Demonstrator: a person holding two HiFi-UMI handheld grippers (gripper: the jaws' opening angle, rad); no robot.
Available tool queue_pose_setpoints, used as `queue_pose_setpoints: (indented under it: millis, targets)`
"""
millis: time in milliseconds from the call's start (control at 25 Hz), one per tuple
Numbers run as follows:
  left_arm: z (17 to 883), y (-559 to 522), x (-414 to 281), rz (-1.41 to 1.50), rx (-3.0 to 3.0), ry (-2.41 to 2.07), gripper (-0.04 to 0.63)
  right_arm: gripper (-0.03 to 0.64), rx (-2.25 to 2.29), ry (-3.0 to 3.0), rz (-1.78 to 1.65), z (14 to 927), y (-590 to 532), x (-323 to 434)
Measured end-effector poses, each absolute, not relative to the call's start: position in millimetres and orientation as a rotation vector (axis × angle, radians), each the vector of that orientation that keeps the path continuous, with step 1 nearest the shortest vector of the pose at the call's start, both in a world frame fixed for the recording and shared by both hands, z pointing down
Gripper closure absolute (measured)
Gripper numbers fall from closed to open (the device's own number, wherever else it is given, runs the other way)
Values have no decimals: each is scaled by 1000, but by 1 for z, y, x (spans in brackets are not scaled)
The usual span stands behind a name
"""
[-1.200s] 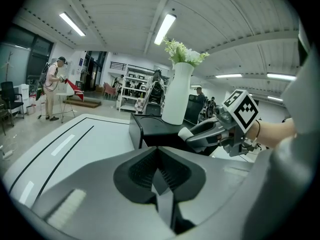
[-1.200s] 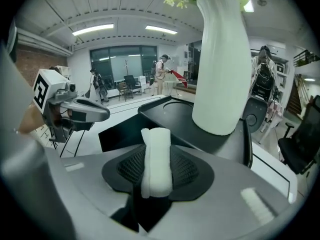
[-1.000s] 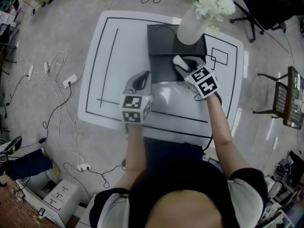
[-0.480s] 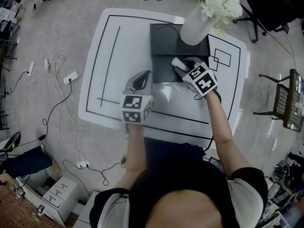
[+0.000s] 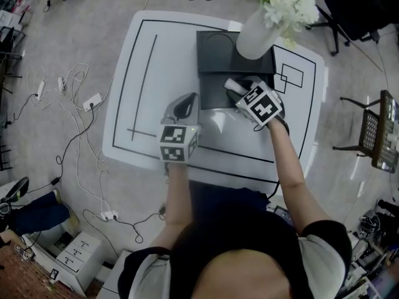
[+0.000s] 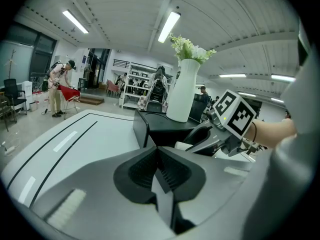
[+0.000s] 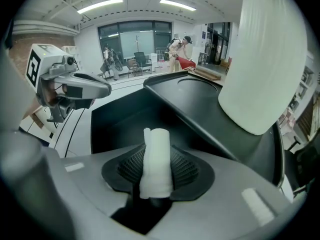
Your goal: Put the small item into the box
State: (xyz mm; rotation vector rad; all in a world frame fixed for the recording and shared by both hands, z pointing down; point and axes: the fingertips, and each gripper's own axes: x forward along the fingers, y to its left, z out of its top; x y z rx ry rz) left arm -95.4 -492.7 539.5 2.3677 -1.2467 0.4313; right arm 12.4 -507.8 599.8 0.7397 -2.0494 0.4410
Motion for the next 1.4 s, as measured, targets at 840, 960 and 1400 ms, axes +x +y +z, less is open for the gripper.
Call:
queue_pose_setpoints:
  millis: [840,960,1400]
  targets:
    - [533,-488,-97,422,2381,-1263,588,416,728,-2065,405,596,-507,10]
    - [529,-488,-97,427,2386,-1267,588,407,722,-2071,397,593,-507,9]
    - [516,-478,-101,420,2405,-1287,588,403,723,-2084,359,579,-501,3]
